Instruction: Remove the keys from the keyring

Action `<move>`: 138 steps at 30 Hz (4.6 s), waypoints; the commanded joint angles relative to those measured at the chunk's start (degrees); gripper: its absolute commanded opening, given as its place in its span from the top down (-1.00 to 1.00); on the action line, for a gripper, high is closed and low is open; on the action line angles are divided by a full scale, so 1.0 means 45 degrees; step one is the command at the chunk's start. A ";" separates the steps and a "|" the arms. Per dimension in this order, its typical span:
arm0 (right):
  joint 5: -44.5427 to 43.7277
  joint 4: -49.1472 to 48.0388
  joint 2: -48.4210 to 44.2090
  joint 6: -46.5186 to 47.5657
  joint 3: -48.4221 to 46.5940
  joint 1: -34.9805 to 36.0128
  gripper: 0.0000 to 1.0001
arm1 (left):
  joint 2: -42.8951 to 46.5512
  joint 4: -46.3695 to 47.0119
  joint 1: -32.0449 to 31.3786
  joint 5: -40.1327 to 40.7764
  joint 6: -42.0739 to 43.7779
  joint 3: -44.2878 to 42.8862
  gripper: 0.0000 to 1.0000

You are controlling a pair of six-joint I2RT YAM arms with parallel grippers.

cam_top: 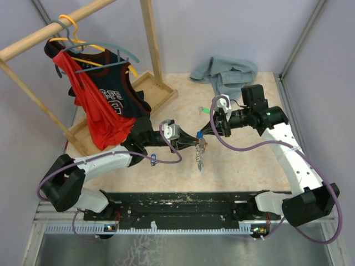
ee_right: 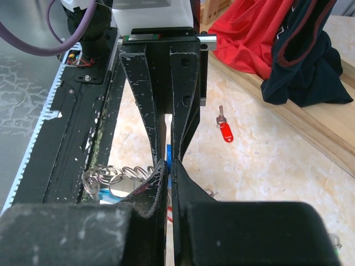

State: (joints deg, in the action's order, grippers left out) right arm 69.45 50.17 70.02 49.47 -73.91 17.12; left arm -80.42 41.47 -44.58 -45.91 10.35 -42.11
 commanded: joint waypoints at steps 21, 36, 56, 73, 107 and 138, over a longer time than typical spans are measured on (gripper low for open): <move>0.0735 -0.0408 -0.0128 0.0138 -0.0059 0.0218 1.00 | -0.0209 0.0007 -0.0178 0.0348 -0.0405 -0.0769 0.72; 0.0604 -0.0040 -0.0236 0.0247 -0.0311 -0.0081 1.00 | 0.0613 0.0121 -0.0205 0.1879 -0.0358 -0.0170 1.00; 0.0603 0.0599 -0.0601 0.0955 0.0567 -0.0679 1.00 | 0.2459 0.2938 -0.0206 0.3910 -0.1538 0.1629 1.00; 0.2063 -0.2011 -0.0587 -0.0268 0.2393 -0.0664 1.00 | 0.1607 0.6131 -0.0226 0.4494 -0.3863 0.2160 1.00; 0.1422 -0.6844 -0.0598 -0.5878 0.3709 -0.0167 0.72 | 0.0180 1.1234 -0.1278 0.9072 -0.5756 0.3213 1.00; 0.0683 -0.8361 -0.0485 -0.7667 0.1918 0.0335 0.40 | -0.0046 1.2763 -0.2038 0.9936 -0.6219 0.3442 1.00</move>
State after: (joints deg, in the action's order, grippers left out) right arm 74.81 19.88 68.29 19.62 -65.30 17.23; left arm -80.90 86.63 -52.34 -4.84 -18.41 -26.41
